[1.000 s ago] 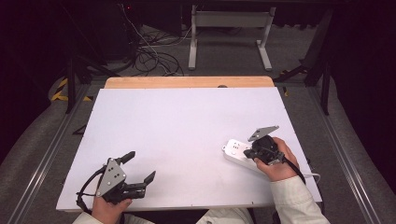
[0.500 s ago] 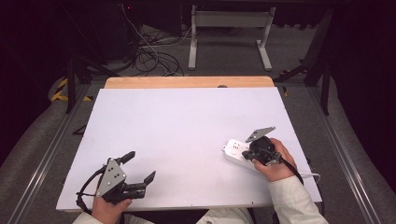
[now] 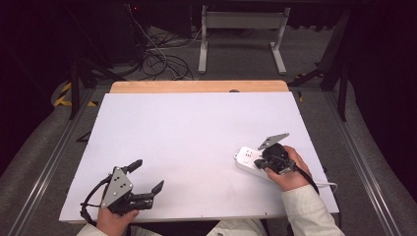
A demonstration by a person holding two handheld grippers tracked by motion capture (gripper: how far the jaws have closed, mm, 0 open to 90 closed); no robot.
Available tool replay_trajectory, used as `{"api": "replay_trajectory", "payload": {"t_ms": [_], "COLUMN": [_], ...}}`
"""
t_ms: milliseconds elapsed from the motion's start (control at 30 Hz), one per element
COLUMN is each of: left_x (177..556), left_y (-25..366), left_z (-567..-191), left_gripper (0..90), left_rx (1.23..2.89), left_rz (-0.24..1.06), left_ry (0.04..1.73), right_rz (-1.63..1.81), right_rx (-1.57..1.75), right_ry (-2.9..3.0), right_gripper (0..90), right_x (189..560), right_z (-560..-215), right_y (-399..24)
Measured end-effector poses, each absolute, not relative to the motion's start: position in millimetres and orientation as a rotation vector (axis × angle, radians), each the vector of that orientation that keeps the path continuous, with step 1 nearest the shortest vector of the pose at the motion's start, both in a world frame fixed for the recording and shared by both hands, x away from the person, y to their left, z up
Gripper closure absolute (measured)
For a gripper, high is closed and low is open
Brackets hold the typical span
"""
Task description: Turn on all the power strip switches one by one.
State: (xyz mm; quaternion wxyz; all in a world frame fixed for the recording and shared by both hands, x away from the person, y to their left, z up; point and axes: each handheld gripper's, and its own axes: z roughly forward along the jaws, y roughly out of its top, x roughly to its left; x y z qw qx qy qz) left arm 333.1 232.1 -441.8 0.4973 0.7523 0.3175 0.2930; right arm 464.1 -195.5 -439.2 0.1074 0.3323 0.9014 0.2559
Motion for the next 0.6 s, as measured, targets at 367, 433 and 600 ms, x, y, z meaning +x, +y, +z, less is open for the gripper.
{"api": "replay_trajectory", "payload": {"t_ms": [367, 433, 600], "left_x": [332.0, 332.1, 331.8], "left_y": [232.1, 232.3, 233.4], "left_z": [-441.4, -441.3, -440.2], "left_gripper": [11.6, 11.6, 11.6], "left_rx": [1.813, 1.812, 1.812], "left_rz": [0.707, 0.707, 0.721], "left_ry": [0.775, 0.775, 0.775], "right_rz": [0.790, 0.787, 0.746], "right_rx": [1.015, 1.014, 0.966], "right_ry": [2.639, 2.638, 2.610], "right_gripper": [90.0, 90.0, 90.0], "right_x": [464.2, 464.0, 460.2], "right_z": [-442.5, -443.2, -439.9], "right_y": [-198.5, -197.9, -192.6]}}
